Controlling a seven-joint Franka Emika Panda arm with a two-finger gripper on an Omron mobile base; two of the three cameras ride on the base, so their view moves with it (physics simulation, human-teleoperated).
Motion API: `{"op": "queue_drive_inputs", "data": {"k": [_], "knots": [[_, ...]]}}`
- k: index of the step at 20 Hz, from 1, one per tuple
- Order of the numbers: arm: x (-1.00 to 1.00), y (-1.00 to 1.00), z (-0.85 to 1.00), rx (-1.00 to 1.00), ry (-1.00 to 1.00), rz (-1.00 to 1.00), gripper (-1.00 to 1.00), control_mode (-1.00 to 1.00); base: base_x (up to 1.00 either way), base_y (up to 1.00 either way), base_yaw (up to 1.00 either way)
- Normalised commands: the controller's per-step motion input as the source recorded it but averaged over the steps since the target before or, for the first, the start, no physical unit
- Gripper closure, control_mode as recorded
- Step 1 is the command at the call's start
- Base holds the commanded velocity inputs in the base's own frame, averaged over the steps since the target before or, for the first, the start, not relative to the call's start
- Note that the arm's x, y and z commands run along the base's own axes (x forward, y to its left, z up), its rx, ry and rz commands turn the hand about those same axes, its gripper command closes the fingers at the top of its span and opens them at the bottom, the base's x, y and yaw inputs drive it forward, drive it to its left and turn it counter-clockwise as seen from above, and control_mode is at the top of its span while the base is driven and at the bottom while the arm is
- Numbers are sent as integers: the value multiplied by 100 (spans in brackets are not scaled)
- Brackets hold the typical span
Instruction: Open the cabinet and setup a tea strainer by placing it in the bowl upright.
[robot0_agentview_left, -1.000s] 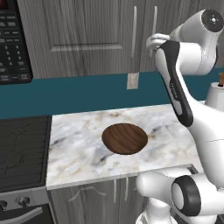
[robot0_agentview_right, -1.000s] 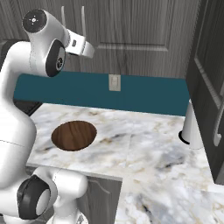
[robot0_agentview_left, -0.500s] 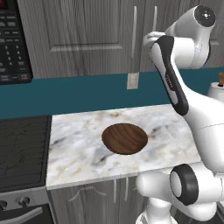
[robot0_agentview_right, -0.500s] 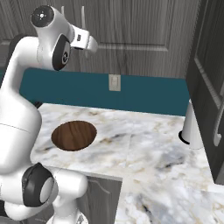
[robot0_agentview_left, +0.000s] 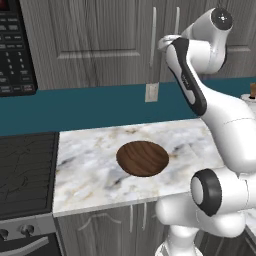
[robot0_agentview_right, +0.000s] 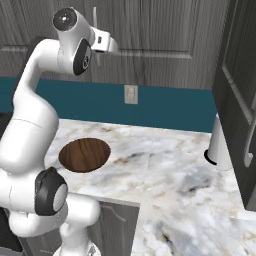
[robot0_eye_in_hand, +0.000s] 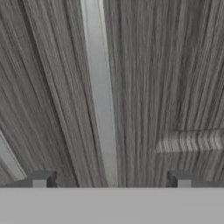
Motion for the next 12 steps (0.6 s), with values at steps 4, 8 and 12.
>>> {"op": "queue_drive_inputs", "data": {"k": [4, 8, 12], "knots": [[47, 0, 0, -1, 0, 0, -100, -100, 0, 0, 0], [42, -7, -1, 0, -2, 0, -100, -100, 0, 0, 0], [34, 0, -9, 0, -10, 0, -100, -100, 0, 0, 0]]}}
